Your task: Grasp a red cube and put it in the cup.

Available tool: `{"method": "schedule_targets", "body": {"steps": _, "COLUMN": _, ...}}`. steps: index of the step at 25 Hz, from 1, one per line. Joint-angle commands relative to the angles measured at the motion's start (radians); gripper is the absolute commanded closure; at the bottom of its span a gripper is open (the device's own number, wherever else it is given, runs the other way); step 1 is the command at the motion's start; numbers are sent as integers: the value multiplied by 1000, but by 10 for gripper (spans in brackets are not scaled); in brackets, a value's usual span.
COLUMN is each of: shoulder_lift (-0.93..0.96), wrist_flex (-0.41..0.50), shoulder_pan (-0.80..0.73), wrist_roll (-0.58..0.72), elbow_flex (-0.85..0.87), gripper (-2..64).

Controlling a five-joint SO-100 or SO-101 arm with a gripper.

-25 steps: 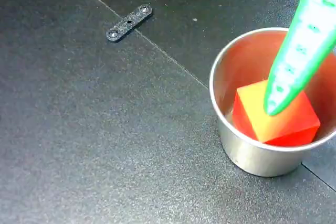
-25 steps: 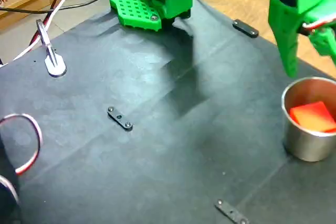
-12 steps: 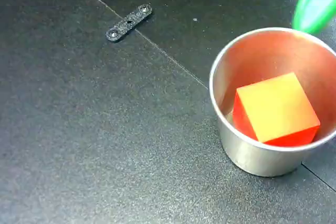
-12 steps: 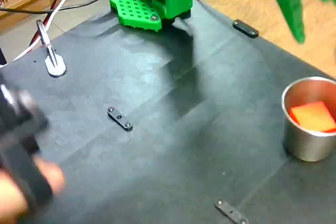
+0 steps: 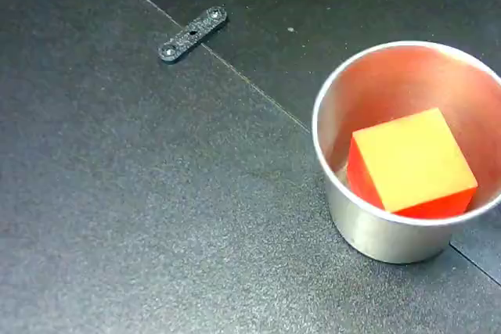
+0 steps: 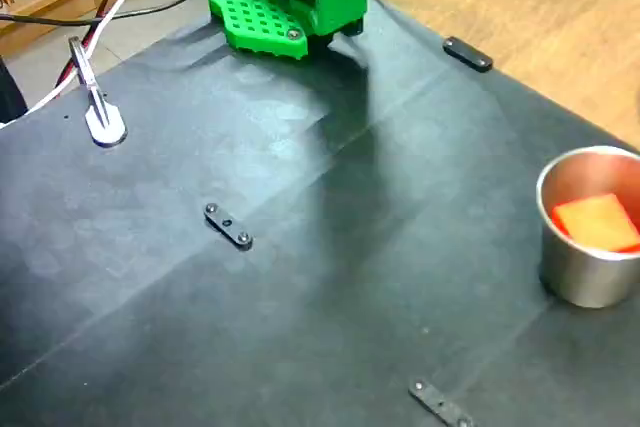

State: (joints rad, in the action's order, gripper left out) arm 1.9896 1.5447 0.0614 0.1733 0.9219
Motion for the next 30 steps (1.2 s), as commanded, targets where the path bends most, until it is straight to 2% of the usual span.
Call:
{"method": "schedule_targets", "body": {"steps": 1, "shoulder_lift": 114, "wrist_flex": 5, "shoulder_pan": -3, "wrist_roll": -86, "elbow_flex": 44, "gripper": 268}}
{"method": "schedule_targets", "body": {"steps": 6, "shoulder_lift": 293, "wrist_flex": 5, "shoulder_pan": 14, "wrist_roll": -230, "elbow_flex": 276, "gripper": 268}}
{"method": "schedule_targets", "body": {"steps": 11, "shoulder_lift": 545, "wrist_flex": 3, "shoulder_pan": 2, "wrist_roll": -219, "elbow_flex": 469, "gripper": 268}}
{"method": "schedule_targets", "body": {"steps": 14, "shoulder_lift": 621, "wrist_flex": -6, "shoulder_pan": 5, "wrist_roll": -213, "elbow_flex": 555, "gripper": 268}}
{"method": "schedule_targets", "body": {"steps": 23, "shoulder_lift": 640, "wrist_flex": 3, "shoulder_pan": 14, "wrist_roll": -209, "elbow_flex": 561, "gripper": 268}}
{"method": "schedule_targets", "body": {"steps": 30, "shoulder_lift": 641, "wrist_flex": 5, "shoulder_pan": 14, "wrist_roll": -69, "elbow_flex": 560, "gripper": 268}}
